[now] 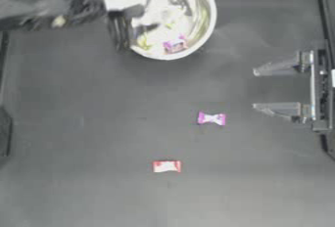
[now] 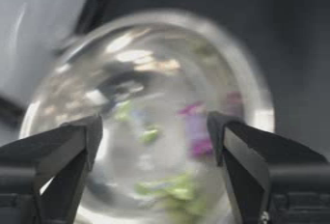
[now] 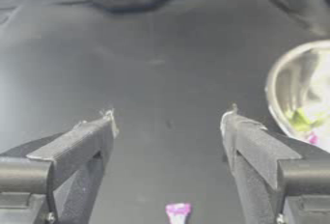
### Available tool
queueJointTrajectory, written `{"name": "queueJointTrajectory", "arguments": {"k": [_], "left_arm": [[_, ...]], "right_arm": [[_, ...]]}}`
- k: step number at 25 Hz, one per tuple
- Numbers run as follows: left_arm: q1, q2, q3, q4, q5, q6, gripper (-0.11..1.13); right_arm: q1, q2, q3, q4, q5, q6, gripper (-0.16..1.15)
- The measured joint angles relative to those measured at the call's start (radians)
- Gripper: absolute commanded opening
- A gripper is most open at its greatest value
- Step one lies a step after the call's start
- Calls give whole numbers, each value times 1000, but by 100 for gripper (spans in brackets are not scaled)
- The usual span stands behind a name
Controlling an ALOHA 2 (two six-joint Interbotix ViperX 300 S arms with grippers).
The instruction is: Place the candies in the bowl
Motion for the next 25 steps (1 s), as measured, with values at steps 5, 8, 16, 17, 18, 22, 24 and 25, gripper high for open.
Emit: {"name": "queueJointTrajectory", "arguments": {"k": [5, 8, 16, 17, 18, 22, 24, 25], "left_arm": [[-80, -146, 103, -110, 2, 3, 96], [-124, -241, 172, -169, 2, 3, 94], [-224, -416, 327, -187, -52, 3, 88], [-227, -431, 345, -189, -63, 3, 88], [-230, -451, 365, -189, -81, 3, 88], [-247, -537, 454, -189, -140, 2, 88], [-258, -580, 489, -195, -158, 0, 88], [-264, -600, 503, -199, -164, 0, 88]], "right_arm": [[0, 0, 0, 2, 14, 0, 96], [0, 0, 0, 2, 15, 0, 96], [-12, 2, 0, 18, 74, 2, 96], [-15, 0, 0, 20, 83, 2, 96], [-15, 0, -2, 23, 91, 2, 96], [-21, 3, -14, 23, 117, 3, 96], [-31, 12, -25, 23, 140, 2, 96], [-40, 20, -32, 26, 158, 3, 96]]}}
